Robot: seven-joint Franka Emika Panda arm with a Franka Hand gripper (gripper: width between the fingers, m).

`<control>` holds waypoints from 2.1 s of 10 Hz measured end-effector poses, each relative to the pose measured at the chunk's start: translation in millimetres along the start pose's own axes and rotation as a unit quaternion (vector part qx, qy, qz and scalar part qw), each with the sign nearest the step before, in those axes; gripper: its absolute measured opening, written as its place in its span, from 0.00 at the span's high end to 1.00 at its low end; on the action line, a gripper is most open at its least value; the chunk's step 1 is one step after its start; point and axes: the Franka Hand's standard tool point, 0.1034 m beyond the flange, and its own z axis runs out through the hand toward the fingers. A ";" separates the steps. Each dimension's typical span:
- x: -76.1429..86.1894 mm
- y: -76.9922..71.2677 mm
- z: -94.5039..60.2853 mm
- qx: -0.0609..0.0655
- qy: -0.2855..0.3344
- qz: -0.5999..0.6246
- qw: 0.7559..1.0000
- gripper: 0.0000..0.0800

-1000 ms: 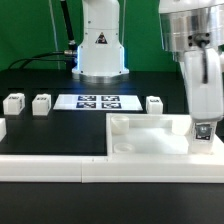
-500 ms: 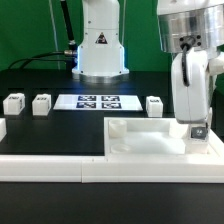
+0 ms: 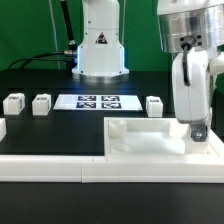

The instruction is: Assemble square table

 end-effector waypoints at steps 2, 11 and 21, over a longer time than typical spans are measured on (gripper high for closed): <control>0.3 3.3 -5.8 0.001 -0.004 -0.008 1.000 0.19; 0.2 3.8 -4.4 0.000 -0.004 -0.038 0.999 0.19; -1.3 21.6 -32.7 0.005 0.004 -0.492 0.871 0.19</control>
Offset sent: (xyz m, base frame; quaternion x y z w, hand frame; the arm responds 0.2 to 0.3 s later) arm 0.0000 0.0000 0.0000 0.0000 0.0000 0.0000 1.0000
